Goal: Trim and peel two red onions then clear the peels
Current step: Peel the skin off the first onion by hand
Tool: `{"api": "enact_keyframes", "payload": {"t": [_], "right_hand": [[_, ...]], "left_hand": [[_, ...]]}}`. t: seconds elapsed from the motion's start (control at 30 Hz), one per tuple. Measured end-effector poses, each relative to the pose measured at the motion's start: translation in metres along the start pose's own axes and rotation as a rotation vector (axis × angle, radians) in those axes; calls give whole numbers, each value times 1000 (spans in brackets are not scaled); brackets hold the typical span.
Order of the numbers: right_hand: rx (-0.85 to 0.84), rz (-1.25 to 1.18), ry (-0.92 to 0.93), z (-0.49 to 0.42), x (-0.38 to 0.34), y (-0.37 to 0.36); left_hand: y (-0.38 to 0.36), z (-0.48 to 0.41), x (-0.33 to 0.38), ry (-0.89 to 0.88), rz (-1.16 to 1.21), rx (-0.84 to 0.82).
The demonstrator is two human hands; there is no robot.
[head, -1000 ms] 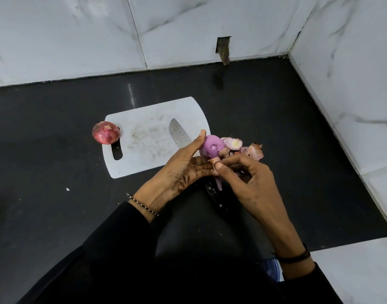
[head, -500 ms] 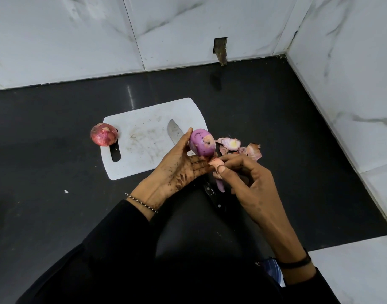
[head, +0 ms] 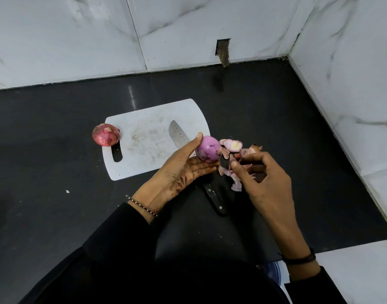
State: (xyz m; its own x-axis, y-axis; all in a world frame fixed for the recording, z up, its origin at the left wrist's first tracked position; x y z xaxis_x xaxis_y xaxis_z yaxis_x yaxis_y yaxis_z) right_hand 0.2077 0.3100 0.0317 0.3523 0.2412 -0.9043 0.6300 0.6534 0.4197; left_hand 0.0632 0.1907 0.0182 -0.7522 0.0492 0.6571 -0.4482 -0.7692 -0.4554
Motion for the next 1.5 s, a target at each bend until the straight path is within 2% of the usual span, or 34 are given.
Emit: {"api": "enact_keyframes", "payload": {"t": [0.17,0.43,0.63,0.8,0.97,1.13,1.5], "right_hand": [[88,15,81,-10,-10,-7],[191,-242,129,-24,-47,-40],[315,-115,163,-31,-45,-55],[289,-138,122,-37,-34,-52],[260,-164,45,-44,-20,-48],[250,-206,-67,-44,-4,-35],[252,-193,39,-37,-18,-38]], "left_hand": [[-6,3,-4,-77,-90,-4],[-22,10,-22,-83,-164,-96],[-25,15,-29,-144,-178,-34],[-26,18,-25,-120,-132,-51],[-22,17,-24,-43,30,-37],[-19,24,-11,-33,29,-91],[-17,17,-15,-1,39,-103]]}}
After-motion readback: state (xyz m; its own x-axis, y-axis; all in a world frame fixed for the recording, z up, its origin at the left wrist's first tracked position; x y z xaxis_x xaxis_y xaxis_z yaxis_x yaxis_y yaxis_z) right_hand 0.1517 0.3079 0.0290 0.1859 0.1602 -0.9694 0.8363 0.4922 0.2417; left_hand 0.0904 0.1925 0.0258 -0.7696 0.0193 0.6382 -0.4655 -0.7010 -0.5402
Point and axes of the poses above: each hand's wrist, its own z-axis away from the middle knuckle, its own y-axis out of the back of the hand, x = y × z, the point moved 2 cm from there along -z, towards the middle knuckle, and after that the axes turned 2 degrees about -z, right-handed, at the moved point
